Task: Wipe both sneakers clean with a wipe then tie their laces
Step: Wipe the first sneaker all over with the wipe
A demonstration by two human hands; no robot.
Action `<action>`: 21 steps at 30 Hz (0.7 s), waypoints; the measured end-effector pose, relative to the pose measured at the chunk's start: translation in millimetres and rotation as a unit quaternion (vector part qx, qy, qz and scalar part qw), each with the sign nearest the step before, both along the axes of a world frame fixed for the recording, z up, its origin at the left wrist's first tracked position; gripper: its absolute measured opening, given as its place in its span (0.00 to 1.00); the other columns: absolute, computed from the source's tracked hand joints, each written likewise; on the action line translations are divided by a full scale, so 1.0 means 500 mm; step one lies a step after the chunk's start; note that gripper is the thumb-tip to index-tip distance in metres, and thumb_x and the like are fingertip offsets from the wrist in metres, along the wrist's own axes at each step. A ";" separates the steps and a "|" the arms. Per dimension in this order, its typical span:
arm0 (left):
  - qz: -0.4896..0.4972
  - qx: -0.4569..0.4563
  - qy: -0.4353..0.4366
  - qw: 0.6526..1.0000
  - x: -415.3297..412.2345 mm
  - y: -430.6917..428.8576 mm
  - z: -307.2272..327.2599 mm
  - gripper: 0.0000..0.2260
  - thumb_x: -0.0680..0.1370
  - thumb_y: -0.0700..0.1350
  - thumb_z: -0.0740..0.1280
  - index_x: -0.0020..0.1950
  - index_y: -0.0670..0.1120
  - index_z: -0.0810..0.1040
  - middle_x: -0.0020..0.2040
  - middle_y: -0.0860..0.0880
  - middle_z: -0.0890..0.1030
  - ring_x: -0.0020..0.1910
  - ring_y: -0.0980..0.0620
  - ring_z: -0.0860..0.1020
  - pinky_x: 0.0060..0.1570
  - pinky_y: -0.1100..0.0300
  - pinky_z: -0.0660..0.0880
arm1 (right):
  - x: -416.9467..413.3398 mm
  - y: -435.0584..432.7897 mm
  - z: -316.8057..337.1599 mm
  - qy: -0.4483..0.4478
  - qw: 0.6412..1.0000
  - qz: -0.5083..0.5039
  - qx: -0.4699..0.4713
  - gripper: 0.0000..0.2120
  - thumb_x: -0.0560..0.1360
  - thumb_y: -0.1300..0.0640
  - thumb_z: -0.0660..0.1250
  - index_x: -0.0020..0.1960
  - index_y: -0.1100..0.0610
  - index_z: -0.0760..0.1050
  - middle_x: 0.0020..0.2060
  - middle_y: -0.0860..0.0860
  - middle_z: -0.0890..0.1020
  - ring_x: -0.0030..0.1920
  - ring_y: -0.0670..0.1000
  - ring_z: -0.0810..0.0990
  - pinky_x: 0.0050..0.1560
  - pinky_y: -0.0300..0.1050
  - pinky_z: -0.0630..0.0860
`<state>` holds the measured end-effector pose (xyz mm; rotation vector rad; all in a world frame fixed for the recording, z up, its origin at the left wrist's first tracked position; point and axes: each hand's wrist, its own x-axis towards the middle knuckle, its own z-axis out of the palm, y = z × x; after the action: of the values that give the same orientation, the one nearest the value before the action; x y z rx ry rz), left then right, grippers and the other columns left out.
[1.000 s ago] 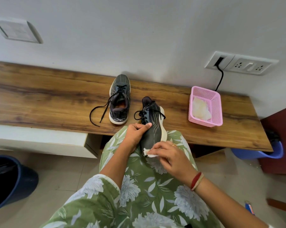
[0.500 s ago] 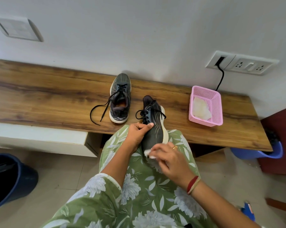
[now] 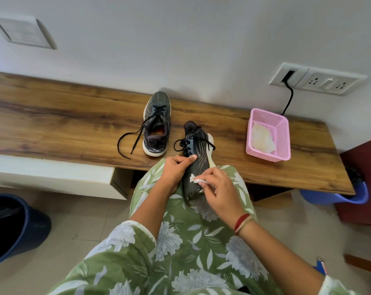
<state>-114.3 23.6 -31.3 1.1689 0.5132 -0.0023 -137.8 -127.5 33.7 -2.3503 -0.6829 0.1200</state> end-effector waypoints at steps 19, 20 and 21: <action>-0.018 -0.014 0.003 1.000 -0.007 -0.001 0.021 0.17 0.72 0.44 0.74 0.33 0.33 0.73 0.29 0.45 0.71 0.27 0.51 0.68 0.29 0.63 0.67 | 0.004 -0.023 0.002 0.024 0.999 -0.019 0.044 0.08 0.76 0.59 0.65 0.52 0.55 0.80 0.44 0.48 0.75 0.43 0.45 0.74 0.41 0.41 0.74; -0.018 -0.012 0.002 1.000 -0.007 -0.003 0.022 0.17 0.72 0.43 0.74 0.31 0.35 0.71 0.26 0.46 0.70 0.25 0.52 0.67 0.27 0.64 0.66 | -0.005 -0.028 -0.001 0.003 0.999 -0.003 0.035 0.09 0.75 0.60 0.65 0.52 0.55 0.81 0.43 0.48 0.75 0.41 0.45 0.74 0.38 0.40 0.73; -0.021 -0.010 0.002 1.000 -0.005 -0.006 0.022 0.18 0.72 0.41 0.74 0.29 0.38 0.69 0.24 0.48 0.69 0.24 0.54 0.66 0.26 0.65 0.66 | -0.013 -0.032 -0.002 -0.014 0.999 0.016 0.027 0.09 0.74 0.61 0.64 0.52 0.56 0.81 0.43 0.48 0.74 0.40 0.44 0.73 0.37 0.39 0.72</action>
<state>-116.9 20.8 -20.3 1.1594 0.4913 -0.0457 -144.3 -143.6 32.5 -2.2932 -0.7280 0.0824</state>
